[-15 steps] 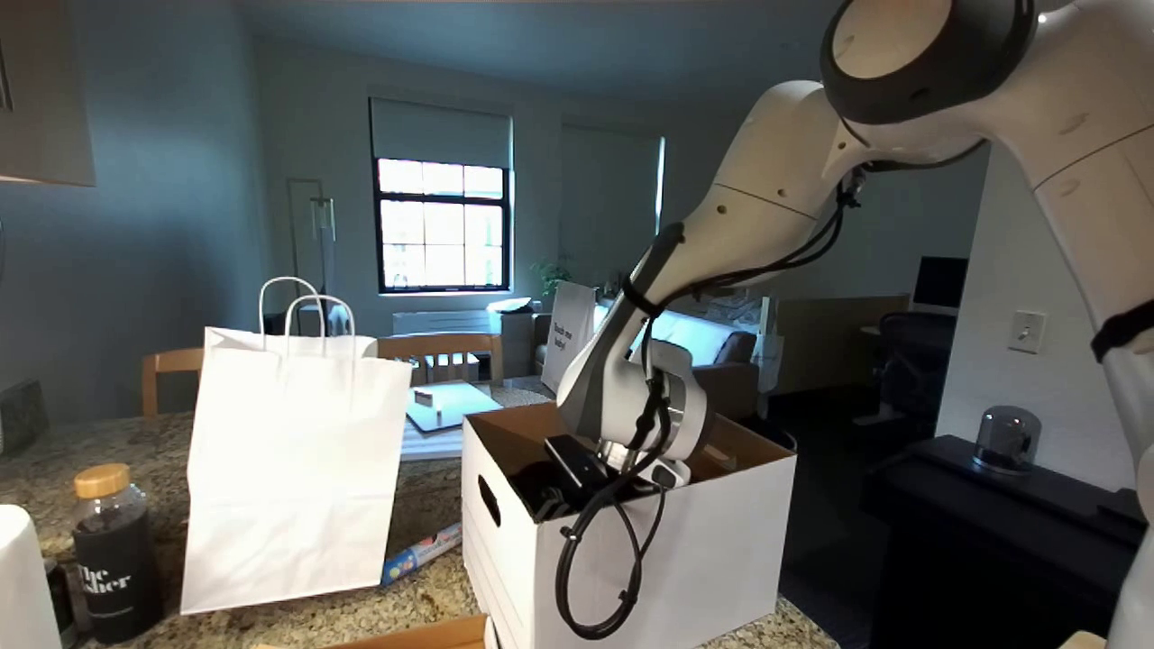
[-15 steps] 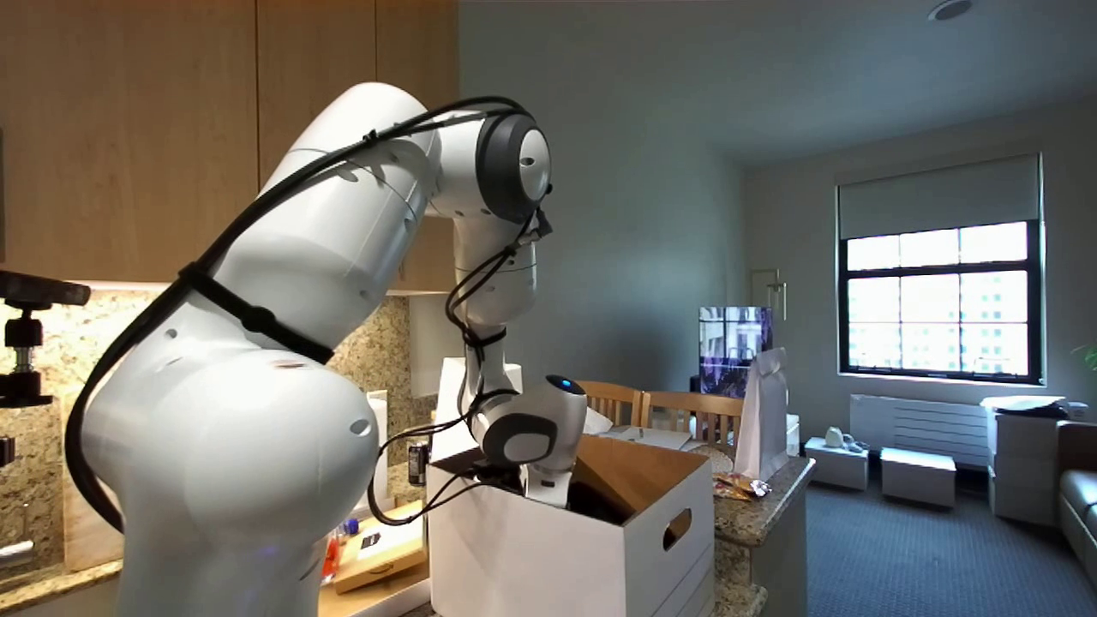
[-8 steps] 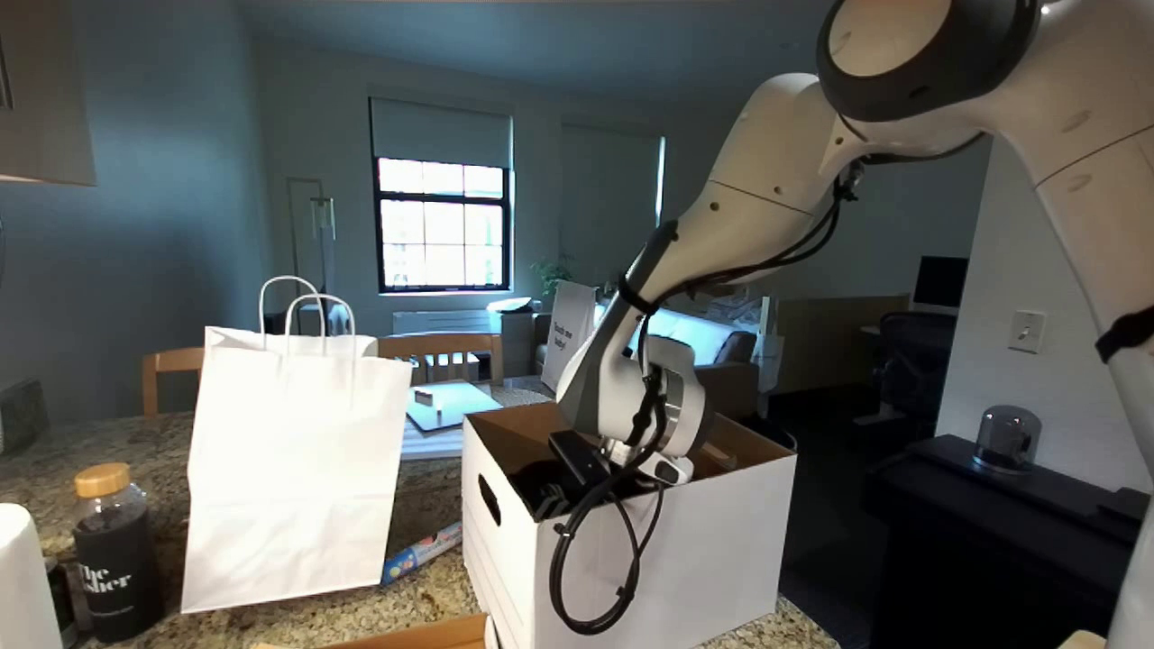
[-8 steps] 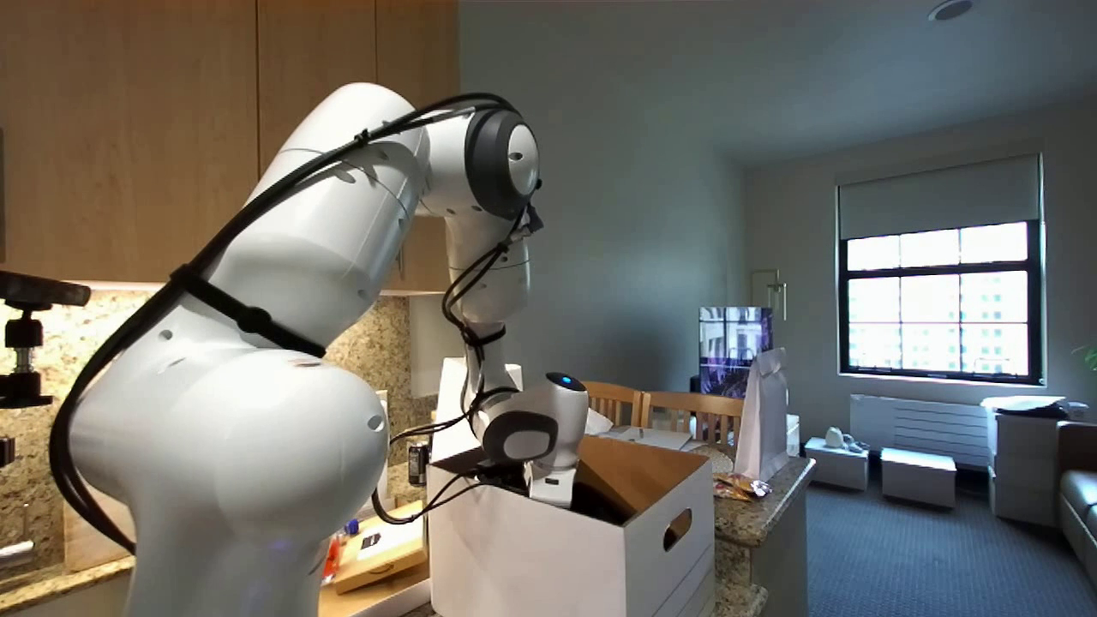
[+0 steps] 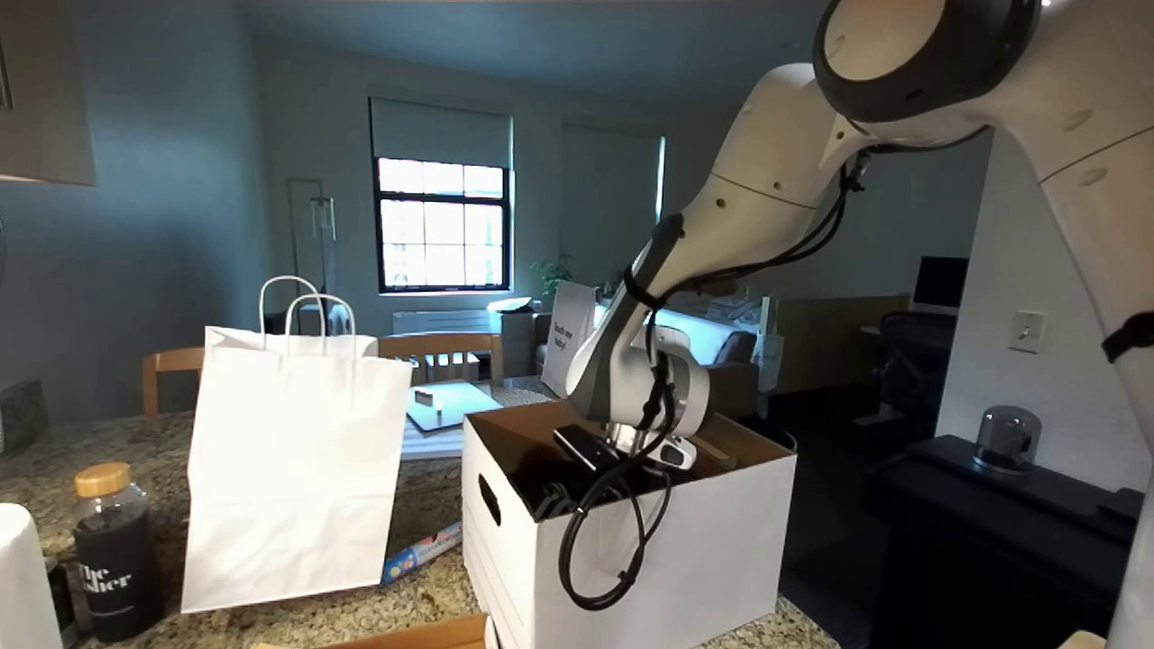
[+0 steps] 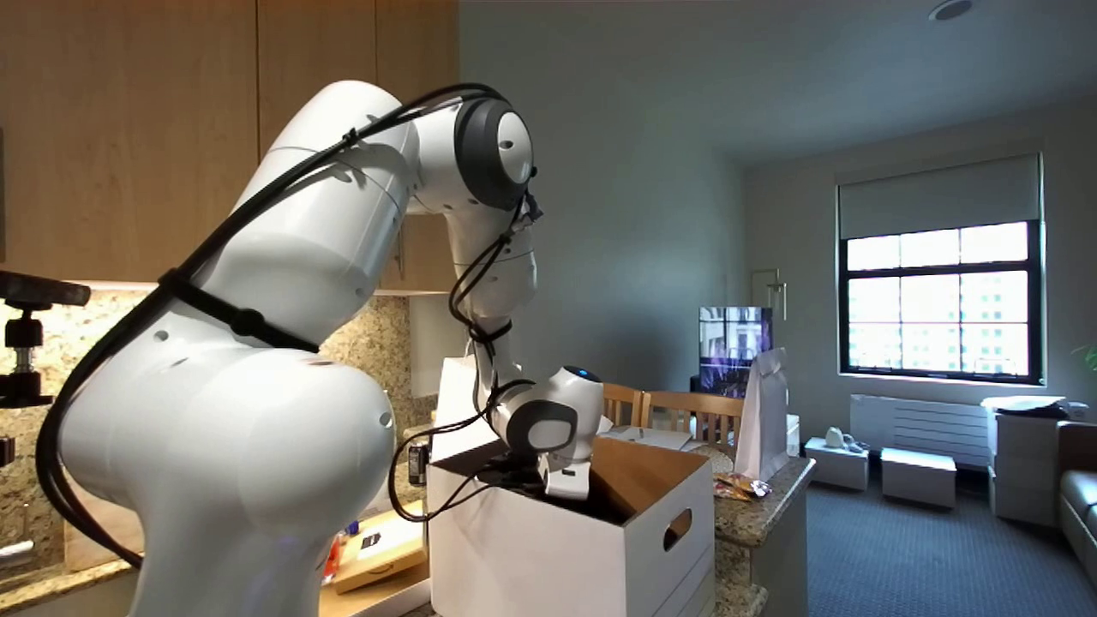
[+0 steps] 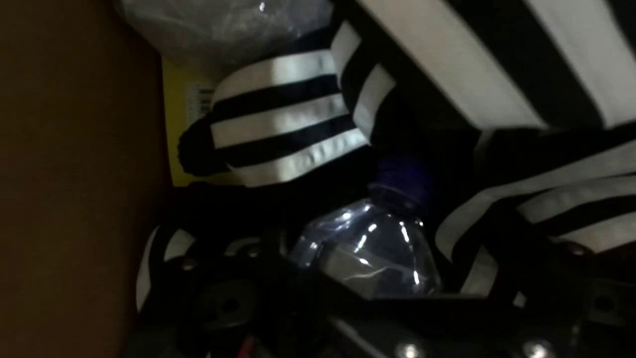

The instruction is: Remove three bottles from the box

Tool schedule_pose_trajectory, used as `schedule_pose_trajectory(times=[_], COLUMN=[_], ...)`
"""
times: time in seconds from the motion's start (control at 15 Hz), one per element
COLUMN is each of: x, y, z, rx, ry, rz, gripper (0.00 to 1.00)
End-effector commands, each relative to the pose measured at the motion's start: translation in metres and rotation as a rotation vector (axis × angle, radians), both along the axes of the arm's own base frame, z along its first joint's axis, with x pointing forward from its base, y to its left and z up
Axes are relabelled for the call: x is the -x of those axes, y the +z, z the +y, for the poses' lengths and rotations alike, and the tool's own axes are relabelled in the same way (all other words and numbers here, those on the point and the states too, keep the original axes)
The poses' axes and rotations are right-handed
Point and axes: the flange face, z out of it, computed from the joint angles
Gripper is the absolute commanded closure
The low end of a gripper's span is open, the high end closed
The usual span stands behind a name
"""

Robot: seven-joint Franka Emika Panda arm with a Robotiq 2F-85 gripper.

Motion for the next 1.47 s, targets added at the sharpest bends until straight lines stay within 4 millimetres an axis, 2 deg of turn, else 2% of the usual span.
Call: schedule_pose_trajectory(times=[0.0, 0.27, 0.53, 1.07, 1.4], x=[-0.004, -0.007, 0.003, 0.025, 0.027], y=[0.024, 0.046, 0.055, 0.032, 0.010], z=[-0.005, 0.009, 0.022, 0.013, -0.001], rx=[-0.046, -0.201, -0.376, -0.536, -0.568], ry=[0.050, 0.052, -0.062, -0.379, -0.570], rz=[0.019, 0.064, 0.161, 0.218, 0.230], gripper=[0.00, 0.00, 0.00, 0.00, 0.00])
